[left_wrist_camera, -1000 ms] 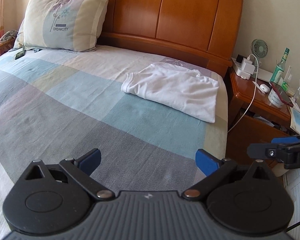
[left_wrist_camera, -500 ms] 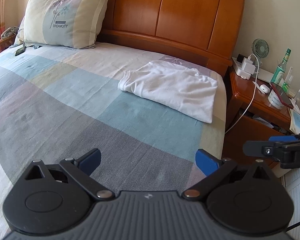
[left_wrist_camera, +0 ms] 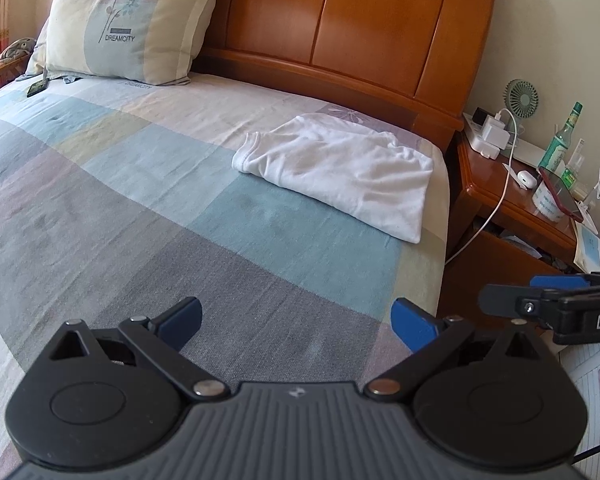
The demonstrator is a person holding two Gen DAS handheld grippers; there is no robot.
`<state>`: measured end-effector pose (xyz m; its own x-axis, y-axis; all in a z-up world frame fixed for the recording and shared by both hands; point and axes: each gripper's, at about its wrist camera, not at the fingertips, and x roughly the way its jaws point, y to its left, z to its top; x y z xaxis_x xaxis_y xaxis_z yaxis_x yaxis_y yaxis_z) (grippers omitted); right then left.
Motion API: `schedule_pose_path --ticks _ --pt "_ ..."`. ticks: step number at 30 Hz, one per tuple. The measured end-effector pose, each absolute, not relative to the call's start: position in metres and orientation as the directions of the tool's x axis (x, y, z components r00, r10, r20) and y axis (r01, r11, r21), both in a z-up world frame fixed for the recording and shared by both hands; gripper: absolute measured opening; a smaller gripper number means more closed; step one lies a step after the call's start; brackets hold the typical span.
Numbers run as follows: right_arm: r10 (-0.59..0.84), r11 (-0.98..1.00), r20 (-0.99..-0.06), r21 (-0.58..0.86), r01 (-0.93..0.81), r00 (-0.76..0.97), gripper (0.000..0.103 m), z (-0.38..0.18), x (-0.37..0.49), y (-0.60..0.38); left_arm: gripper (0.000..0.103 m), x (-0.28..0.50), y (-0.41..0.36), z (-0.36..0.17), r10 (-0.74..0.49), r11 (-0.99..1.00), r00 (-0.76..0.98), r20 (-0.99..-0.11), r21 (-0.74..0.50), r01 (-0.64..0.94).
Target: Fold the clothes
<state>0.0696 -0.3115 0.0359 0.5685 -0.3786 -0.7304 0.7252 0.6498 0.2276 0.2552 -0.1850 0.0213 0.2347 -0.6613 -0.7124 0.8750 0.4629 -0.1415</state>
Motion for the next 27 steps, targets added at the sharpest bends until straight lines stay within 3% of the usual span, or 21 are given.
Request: schedule_pose_path --ticks 27 --pt "-0.371 0.671 -0.726 0.22 0.707 0.579 0.103 0.038 0.073 -0.324 0.101 0.249 -0.2 0.026 -0.656 0.454 0.259 -0.709 -0.097 0.886"
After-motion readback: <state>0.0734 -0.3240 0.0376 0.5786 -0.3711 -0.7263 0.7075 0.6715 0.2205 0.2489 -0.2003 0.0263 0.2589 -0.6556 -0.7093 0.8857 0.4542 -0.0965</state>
